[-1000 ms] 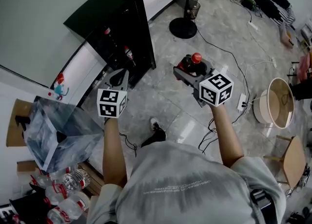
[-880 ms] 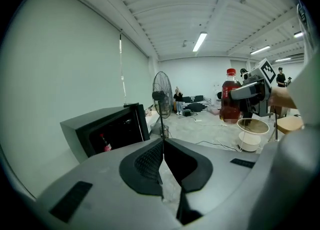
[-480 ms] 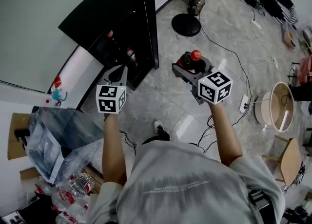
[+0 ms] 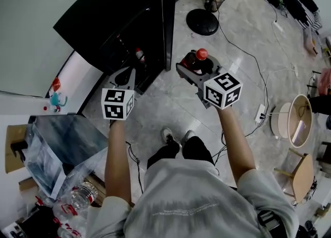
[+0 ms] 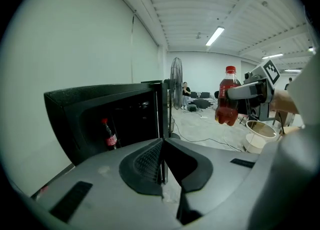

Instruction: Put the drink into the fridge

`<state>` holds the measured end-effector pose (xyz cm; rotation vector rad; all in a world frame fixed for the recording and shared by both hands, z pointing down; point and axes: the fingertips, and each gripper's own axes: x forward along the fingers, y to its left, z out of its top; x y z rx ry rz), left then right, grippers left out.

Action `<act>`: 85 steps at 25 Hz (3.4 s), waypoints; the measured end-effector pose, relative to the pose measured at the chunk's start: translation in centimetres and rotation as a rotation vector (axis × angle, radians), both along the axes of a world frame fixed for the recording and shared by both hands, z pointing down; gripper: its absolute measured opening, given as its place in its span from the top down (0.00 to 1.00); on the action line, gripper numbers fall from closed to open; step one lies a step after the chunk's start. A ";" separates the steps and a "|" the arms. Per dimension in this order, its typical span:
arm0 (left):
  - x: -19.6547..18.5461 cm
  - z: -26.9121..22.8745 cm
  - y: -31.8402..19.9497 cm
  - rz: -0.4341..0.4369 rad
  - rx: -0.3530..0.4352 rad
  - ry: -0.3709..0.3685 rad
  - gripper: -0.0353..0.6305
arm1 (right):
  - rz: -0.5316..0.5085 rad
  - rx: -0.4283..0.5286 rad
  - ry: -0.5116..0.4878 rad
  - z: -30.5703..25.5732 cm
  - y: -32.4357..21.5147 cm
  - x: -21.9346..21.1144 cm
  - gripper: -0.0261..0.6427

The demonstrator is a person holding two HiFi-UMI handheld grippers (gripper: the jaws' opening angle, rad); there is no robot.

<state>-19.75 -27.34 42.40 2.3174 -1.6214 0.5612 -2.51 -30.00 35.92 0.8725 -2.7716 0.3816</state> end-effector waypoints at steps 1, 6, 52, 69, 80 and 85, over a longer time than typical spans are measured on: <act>-0.1 0.4 -0.6 -0.009 0.005 0.007 0.92 | -0.006 0.008 -0.002 0.6 -0.7 -0.6 0.51; -0.6 2.9 -4.8 -0.074 0.056 0.041 0.92 | -0.033 0.050 -0.001 4.6 -5.6 -4.0 0.51; -10.6 18.9 -17.6 -0.509 0.115 0.082 0.92 | -0.248 0.145 0.080 25.3 -25.8 -28.7 0.50; -8.5 19.3 -16.8 -0.417 0.125 0.137 0.92 | -0.156 0.076 0.244 30.0 -24.0 -24.4 0.61; -7.8 18.4 -15.8 -0.391 0.117 0.158 0.92 | -0.135 0.005 0.241 29.7 -25.1 -25.7 0.62; -6.9 18.6 -14.3 -0.374 0.048 0.163 0.92 | -0.112 -0.027 0.275 28.9 -22.9 -22.1 0.63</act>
